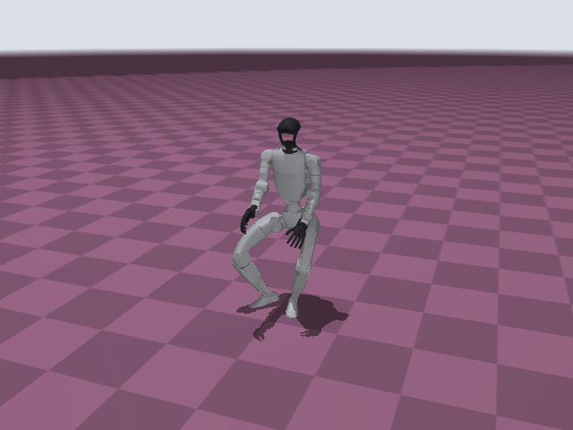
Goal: Upper body actions
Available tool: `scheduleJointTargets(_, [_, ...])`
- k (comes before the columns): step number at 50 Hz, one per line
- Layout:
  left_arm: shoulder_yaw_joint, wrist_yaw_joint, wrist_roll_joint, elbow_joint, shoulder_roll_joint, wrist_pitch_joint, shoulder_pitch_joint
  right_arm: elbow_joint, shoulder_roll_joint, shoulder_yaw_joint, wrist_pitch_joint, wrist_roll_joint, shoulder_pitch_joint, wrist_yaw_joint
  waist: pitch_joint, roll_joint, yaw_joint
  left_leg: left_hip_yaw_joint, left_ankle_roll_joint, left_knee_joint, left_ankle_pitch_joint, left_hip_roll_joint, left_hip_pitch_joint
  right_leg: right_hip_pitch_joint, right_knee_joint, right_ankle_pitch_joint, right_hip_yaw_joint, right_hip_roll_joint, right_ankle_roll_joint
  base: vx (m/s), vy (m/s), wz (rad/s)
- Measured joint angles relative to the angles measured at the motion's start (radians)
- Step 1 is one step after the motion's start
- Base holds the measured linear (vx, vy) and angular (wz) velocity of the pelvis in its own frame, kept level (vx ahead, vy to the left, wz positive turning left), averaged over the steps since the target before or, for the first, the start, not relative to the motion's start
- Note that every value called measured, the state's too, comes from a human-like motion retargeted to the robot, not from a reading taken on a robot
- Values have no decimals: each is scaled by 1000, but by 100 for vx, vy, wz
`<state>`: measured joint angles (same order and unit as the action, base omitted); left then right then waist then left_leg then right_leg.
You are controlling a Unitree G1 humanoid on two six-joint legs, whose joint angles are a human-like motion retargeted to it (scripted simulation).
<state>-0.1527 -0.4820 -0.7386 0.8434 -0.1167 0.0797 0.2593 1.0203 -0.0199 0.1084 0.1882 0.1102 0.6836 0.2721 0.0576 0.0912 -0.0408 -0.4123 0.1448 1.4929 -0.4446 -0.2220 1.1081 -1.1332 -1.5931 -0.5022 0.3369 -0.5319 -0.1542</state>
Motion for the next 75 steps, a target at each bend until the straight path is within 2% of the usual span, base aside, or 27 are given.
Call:
scheduleJointTargets(7, [5, 3, -5, 15, 0, 3, 15, 127, 72, -65, 19, -31, 187, -61, 2, 8, 2, -1, 0, -1, 0, 4, -2, 3, -1, -2, -1, -4, 1, 0, 0, 0])
scheduleJointTargets(15, [7, 3, -8, 23, -3, 4, 22, 250, 128, -105, 8, -105, 356, -43, 6, 17, 2, -2, 1, -1, -2, 7, -5, 6, -2, -3, -2, -7, 2, 0, 0, 0])
scheduleJointTargets(25, [3, 4, -18, 32, -10, 5, 52, 361, 159, -97, 3, -284, 519, -45, 27, 34, 13, -5, 2, -3, 0, 15, -7, 7, -4, -4, -5, -16, 3, 0, 0, 0])
scheduleJointTargets(32, [0, 7, -15, 36, -11, 9, 64, 371, 175, -93, 2, -302, 580, -44, 36, 35, 17, -6, 3, -4, -1, 19, -7, 7, -6, -6, -5, -21, 4, 0, 0, 0])
scheduleJointTargets(55, [-4, 5, -13, 25, -15, 5, 66, 361, 184, -76, 4, -276, 607, -23, 43, 39, 17, -5, 3, -4, 0, 20, -5, 5, -6, -5, -6, -22, 6, 0, 0, 0])
scheduleJointTargets(75, [2, 6, -7, 23, -15, 6, 64, 435, 183, -31, -4, -247, 513, -54, 46, 34, 14, -5, 2, -2, -2, 14, -7, 6, -5, -5, -4, -17, 4, 0, 0, 0])
